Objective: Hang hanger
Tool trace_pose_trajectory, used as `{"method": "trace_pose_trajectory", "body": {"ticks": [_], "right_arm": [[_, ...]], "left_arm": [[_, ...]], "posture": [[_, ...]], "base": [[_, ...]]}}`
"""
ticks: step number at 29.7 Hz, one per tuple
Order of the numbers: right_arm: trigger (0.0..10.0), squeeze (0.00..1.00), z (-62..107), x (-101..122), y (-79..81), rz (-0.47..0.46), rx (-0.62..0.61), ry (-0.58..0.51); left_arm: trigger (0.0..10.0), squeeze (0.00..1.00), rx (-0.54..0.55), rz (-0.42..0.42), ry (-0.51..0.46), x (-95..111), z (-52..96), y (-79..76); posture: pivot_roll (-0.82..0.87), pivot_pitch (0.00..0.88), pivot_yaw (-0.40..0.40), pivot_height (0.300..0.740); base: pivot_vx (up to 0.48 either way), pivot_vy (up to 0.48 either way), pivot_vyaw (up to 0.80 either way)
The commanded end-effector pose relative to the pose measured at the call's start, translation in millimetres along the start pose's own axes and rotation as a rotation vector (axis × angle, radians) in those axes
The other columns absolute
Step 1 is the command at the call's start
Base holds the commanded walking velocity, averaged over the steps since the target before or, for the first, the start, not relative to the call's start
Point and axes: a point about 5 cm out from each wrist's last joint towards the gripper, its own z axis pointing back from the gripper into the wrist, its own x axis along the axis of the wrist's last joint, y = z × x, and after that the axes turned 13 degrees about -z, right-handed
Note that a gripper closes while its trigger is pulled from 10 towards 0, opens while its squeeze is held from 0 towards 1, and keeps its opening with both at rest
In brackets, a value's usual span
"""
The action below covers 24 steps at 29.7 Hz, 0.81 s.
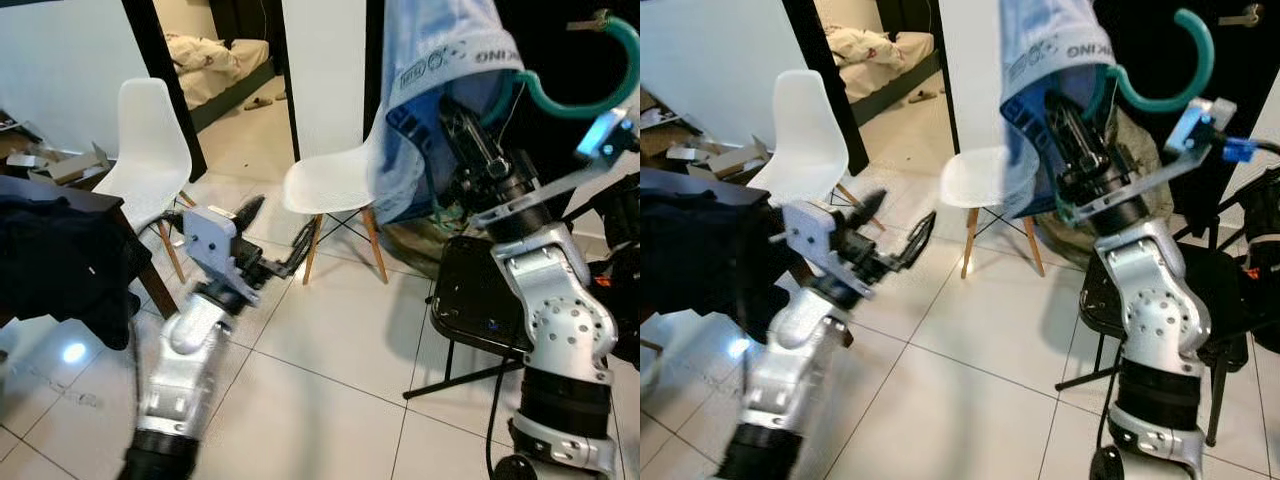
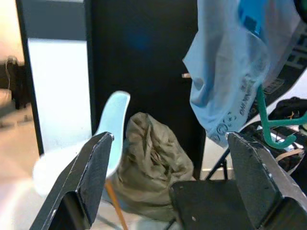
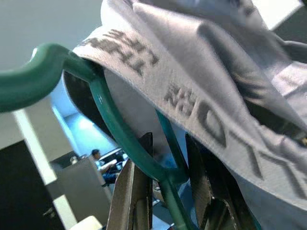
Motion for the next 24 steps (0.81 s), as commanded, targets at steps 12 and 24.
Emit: {"method": "trace_pose_trajectory", "body": {"ticks": [12,24], "right_arm": [[0.0,0.00,1.7,-22,4.7,0.207,0.049,0.230],[0.0,0.00,44.8,-47,-16.7,0.448,0.104,0.625]], "left_arm": [[10.0,0.00,-0.053,-0.092,-0.016,2,-6.5,7.6],[10.0,0.00,-0.306,-0.272,-0.199,94,-22.9,64.4]], "posture": [[-0.02,0.041,0.067,0.740],[0.00,0.039,0.064,0.740]], "base": [[0.000,0.000,0.00],[0.000,0.000,0.00]]}}
